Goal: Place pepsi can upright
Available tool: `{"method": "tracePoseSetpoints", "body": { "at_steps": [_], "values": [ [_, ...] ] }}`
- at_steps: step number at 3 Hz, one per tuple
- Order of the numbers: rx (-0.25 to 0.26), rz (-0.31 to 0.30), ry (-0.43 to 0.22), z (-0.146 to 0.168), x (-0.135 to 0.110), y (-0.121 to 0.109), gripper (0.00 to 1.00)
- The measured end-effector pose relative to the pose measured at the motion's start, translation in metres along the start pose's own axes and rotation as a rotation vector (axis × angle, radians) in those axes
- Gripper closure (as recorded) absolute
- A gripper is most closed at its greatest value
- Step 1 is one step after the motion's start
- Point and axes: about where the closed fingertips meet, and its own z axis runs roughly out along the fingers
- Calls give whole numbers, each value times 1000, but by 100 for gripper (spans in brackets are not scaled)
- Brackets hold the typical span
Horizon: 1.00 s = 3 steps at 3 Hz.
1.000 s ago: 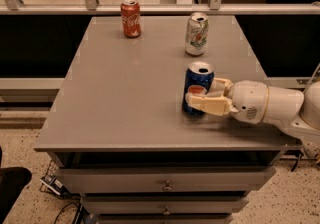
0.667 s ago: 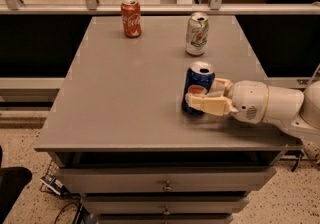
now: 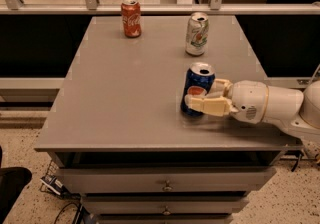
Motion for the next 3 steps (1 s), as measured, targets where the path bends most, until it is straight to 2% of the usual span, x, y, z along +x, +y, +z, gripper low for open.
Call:
{"method": "tracePoseSetpoints", "body": {
  "at_steps": [1,2,3],
  "values": [
    [-4,-1,1,2,0,1,14],
    [-8,-2,1,4,-1,2,0],
    [-8,-2,1,4,-1,2,0]
  ]
}}
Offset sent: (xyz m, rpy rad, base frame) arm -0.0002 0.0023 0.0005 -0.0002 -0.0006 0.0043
